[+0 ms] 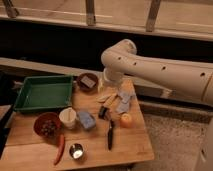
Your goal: Place banana in tray
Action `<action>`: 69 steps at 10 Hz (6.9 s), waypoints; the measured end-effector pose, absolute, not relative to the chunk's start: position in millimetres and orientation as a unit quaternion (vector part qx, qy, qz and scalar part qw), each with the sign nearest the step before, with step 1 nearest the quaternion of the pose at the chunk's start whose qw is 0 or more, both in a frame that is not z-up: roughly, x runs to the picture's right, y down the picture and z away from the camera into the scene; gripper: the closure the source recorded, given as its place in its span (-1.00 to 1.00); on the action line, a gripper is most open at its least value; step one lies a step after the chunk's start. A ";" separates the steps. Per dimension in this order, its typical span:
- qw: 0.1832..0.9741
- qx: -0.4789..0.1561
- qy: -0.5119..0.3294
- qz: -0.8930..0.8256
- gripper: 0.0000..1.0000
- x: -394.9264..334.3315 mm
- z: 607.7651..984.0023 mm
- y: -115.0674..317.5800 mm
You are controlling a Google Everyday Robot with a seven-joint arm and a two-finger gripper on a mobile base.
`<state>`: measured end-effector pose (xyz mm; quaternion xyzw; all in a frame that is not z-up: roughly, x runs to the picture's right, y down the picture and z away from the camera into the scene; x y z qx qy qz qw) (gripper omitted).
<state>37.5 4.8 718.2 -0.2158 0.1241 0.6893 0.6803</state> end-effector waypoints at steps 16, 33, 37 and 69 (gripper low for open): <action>0.624 -0.226 0.151 0.732 -0.31 -41.1 841.5 48.5; 0.557 -0.230 0.219 0.768 0.43 40.9 948.6 55.3; 0.560 -0.248 0.208 0.763 1.00 39.0 941.8 52.8; 0.693 -0.436 -0.086 0.568 -0.60 -299.9 848.8 -24.5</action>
